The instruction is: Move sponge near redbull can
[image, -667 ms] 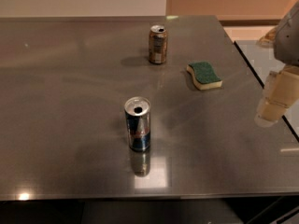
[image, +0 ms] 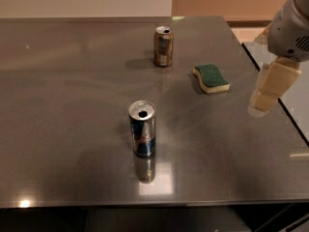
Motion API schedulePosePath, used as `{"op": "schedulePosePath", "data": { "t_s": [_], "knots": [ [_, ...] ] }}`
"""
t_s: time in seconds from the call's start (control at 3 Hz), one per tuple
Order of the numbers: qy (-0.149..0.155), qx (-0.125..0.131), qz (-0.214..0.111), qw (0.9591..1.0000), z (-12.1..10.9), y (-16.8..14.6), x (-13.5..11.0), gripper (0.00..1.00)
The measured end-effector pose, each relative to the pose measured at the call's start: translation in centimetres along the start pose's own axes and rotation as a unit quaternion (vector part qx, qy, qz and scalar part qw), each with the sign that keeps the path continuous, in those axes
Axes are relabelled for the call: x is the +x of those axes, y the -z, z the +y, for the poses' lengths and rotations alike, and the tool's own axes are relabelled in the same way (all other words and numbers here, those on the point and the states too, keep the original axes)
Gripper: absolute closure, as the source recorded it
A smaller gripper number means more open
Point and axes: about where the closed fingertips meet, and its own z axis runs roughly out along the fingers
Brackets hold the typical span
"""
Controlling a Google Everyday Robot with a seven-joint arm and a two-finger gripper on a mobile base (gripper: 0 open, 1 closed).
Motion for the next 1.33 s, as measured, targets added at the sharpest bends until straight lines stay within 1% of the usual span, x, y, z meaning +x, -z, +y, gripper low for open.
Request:
{"op": "schedulePosePath", "data": {
  "t_s": [0.33,0.67,1.0,1.33],
  "knots": [
    [-0.028,-0.007,-0.008,0.9996,-2.6,-2.6,-1.5,0.00],
    [-0.057,-0.005,-0.017,0.9982,-4.8,-5.5,-3.0,0.00],
    [-0.085,-0.007,-0.027,0.9960,-6.6,-8.4,-4.2,0.00],
    [-0.114,-0.011,-0.027,0.9930,-8.6,-11.6,-4.3,0.00]
  ]
}}
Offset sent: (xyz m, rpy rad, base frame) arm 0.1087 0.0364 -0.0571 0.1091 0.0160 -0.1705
